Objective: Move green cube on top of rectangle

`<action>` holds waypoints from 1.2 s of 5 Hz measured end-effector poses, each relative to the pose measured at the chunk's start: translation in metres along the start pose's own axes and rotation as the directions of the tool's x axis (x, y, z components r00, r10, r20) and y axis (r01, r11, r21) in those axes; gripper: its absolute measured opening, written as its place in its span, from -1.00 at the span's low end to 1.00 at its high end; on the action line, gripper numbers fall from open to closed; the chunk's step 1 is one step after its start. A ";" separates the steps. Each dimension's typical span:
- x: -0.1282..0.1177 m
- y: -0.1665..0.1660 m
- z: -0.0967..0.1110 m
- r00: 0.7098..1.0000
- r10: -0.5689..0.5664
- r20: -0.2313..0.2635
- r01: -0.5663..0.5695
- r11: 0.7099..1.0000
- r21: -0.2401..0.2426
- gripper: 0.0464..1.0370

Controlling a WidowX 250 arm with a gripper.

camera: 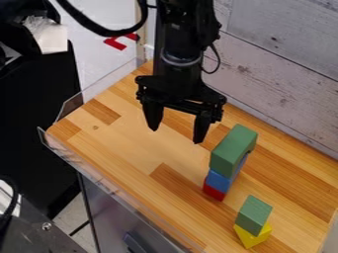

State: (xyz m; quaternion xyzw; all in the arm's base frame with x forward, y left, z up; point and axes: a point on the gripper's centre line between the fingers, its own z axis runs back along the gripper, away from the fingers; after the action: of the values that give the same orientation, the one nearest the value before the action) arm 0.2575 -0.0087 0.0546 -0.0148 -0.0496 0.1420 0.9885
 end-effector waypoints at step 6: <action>-0.019 -0.039 0.048 0.974 -0.176 0.143 0.187 0.981 -0.062 0.93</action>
State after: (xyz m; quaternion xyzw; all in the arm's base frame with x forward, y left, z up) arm 0.2449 -0.0506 0.1022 -0.0372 -0.1239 0.0498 0.9903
